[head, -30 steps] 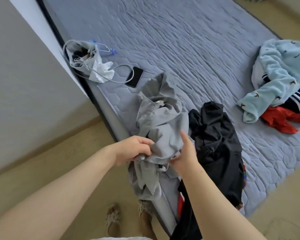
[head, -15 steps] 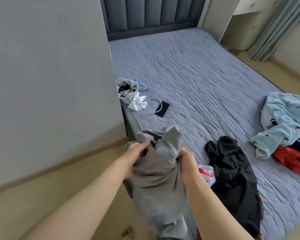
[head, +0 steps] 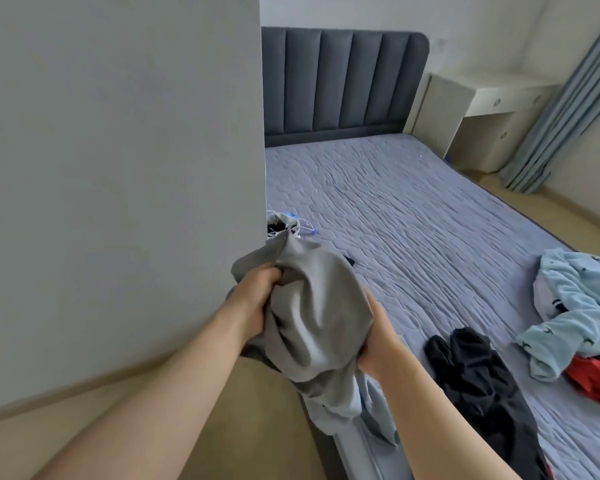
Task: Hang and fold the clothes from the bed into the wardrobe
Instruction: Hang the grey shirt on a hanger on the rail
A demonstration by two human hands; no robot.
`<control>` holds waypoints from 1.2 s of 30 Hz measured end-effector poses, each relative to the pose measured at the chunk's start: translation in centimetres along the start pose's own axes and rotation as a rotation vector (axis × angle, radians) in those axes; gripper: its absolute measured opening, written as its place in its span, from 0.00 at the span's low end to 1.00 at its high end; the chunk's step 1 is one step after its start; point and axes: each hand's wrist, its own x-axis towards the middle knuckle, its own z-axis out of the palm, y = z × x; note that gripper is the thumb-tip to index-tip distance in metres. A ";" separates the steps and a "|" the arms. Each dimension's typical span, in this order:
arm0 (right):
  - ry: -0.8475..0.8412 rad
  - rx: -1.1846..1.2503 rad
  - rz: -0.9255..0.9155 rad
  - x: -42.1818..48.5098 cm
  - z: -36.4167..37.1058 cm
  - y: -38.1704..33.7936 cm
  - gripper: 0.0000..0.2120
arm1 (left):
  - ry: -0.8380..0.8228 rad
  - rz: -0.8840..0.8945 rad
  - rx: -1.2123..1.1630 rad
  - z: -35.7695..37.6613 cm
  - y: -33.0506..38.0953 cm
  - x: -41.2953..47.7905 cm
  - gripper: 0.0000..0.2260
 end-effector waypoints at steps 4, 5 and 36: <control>-0.070 0.042 -0.030 -0.1 2.1 -0.8 0.21 | -0.262 0.105 0.189 0.1 2.7 -2.4 0.18; -0.094 0.017 -0.033 -0.1 2.5 -1.1 0.20 | -0.298 0.091 0.235 0.2 3.2 -3.0 0.17; -0.300 -0.171 -0.111 -0.1 6.2 -3.3 0.17 | 0.195 0.148 0.023 -2.2 5.8 -8.6 0.12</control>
